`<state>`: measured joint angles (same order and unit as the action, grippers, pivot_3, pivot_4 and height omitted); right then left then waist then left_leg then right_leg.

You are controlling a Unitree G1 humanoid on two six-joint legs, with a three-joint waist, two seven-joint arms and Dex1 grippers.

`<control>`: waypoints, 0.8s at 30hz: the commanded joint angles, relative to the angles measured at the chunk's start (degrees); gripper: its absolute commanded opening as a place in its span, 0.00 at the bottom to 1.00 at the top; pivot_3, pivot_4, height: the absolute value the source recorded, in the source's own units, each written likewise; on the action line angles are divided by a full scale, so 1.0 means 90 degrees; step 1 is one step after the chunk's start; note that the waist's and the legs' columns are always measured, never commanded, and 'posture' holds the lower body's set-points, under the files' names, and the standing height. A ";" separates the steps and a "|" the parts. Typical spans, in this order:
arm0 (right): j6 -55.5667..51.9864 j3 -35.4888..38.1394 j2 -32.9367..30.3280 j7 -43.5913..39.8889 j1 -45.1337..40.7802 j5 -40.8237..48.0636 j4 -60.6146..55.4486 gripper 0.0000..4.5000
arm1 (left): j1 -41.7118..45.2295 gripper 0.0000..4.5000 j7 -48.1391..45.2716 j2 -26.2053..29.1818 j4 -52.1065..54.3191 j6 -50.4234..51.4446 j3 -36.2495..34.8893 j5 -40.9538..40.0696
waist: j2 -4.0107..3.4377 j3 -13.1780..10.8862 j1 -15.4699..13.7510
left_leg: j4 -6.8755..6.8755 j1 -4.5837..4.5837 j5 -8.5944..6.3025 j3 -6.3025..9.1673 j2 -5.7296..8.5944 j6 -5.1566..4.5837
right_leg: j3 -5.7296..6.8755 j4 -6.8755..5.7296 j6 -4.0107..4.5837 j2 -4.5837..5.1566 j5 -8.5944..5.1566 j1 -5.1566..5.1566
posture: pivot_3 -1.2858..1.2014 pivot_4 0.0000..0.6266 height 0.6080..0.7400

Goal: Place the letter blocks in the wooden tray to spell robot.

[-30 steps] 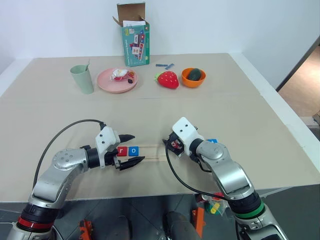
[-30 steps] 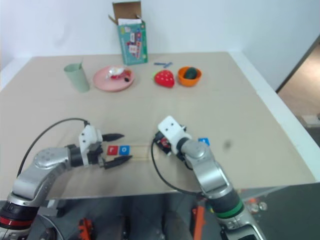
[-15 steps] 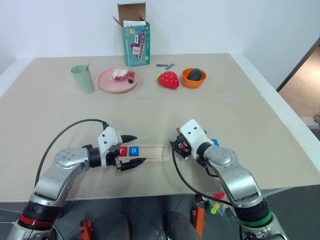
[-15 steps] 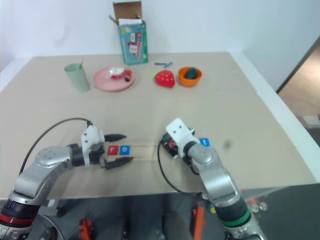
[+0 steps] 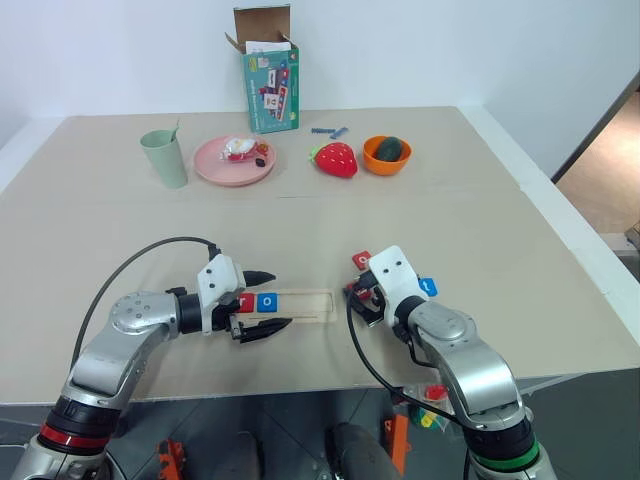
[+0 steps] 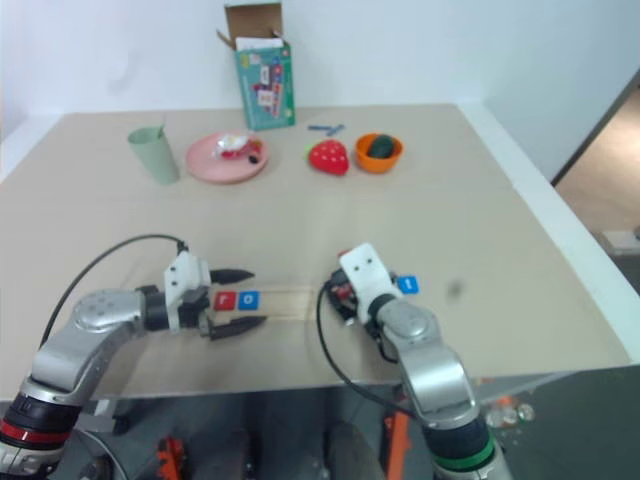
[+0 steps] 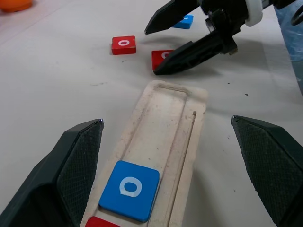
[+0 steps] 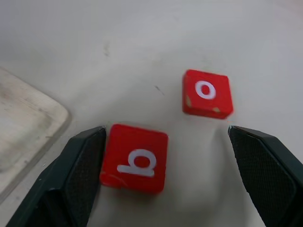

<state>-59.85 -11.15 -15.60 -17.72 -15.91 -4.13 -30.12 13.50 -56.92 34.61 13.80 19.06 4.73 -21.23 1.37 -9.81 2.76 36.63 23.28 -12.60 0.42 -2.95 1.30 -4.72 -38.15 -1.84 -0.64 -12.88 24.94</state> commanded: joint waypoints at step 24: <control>-0.1795 0.0976 0.0800 0.0953 0.0264 0.0450 -0.1402 0.27 | 0.0071 1.00 -0.0094 0.0078 -0.0080 -0.0215 -0.0041 0.0103 | 0.0005 0.0003 -0.0002 | 0.0001 0.0001 0.0001 0.0001 0.0000 0.0002 | -0.0001 0.0000 -0.0001 0.0000 0.0000 -0.0001 | 0.52 0.24 1.00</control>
<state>-71.97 -4.46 -10.11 -11.33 -12.54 0.33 -38.24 13.43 -57.71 34.91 12.32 17.79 4.74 -20.22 1.42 -9.78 2.74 36.64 23.29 -12.59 0.44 -2.95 1.33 -4.72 -38.15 -1.85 -0.64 -12.88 24.94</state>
